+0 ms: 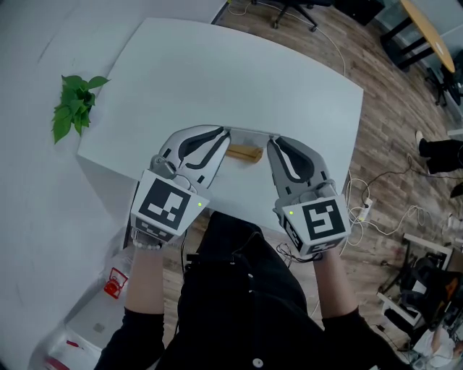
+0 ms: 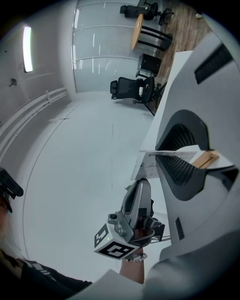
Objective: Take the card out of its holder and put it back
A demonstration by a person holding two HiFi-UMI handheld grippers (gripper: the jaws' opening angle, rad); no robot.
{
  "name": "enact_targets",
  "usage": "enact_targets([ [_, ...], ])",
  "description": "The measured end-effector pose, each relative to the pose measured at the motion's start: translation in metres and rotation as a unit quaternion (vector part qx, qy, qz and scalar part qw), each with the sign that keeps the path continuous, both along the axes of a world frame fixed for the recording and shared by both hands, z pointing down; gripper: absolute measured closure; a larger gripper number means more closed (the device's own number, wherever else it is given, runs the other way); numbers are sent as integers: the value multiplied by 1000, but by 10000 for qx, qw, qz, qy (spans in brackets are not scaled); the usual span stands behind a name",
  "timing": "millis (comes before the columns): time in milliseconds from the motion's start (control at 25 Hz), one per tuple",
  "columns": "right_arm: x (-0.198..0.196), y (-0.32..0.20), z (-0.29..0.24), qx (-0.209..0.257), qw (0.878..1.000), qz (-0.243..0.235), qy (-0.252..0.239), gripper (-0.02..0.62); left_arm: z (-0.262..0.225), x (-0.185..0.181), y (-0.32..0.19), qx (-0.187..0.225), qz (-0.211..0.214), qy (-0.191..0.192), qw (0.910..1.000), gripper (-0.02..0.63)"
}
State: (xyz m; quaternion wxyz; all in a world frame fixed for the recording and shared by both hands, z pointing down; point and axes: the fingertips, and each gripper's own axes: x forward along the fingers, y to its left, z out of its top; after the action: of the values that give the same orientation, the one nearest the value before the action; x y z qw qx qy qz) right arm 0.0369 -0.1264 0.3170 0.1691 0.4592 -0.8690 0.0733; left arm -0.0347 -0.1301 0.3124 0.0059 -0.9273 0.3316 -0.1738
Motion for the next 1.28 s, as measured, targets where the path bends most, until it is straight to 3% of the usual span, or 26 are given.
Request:
enact_targets([
  [1280, 5, -13, 60, -529, 9984, 154, 103, 533, 59, 2, -20, -530, 198, -135, 9983, 565],
])
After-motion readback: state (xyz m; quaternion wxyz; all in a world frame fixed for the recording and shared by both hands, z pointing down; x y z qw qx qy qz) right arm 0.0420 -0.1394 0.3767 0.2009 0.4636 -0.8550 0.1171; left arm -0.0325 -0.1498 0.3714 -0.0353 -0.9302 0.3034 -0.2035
